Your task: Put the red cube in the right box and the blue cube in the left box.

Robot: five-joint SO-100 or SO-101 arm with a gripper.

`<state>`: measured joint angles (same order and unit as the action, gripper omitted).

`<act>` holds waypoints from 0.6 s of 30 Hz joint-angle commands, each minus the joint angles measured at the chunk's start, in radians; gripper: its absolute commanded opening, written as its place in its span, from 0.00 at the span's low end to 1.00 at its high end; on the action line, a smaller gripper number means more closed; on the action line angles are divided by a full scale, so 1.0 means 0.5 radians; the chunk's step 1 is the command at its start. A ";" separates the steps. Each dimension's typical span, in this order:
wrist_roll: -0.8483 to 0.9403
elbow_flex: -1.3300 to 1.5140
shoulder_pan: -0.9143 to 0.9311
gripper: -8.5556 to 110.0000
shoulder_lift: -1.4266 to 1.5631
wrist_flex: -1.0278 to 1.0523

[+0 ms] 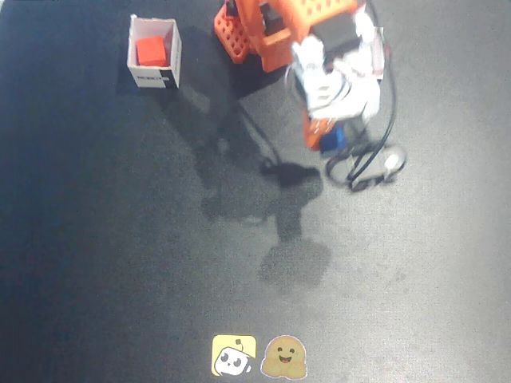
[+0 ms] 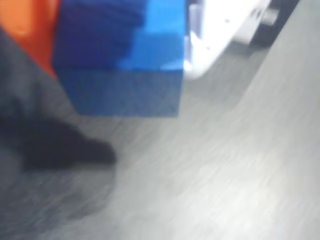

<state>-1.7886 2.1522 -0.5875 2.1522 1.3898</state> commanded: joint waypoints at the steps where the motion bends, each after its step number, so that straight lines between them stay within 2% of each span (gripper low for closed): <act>1: -0.003 -0.037 -0.107 0.15 0.104 0.071; 8: -0.034 0.003 -0.341 0.15 0.132 0.202; 13: -0.043 0.279 -0.531 0.15 0.494 0.199; 18: -0.058 0.331 -0.712 0.15 0.561 0.258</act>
<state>-1.8116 2.3255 -0.9020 2.3945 1.5079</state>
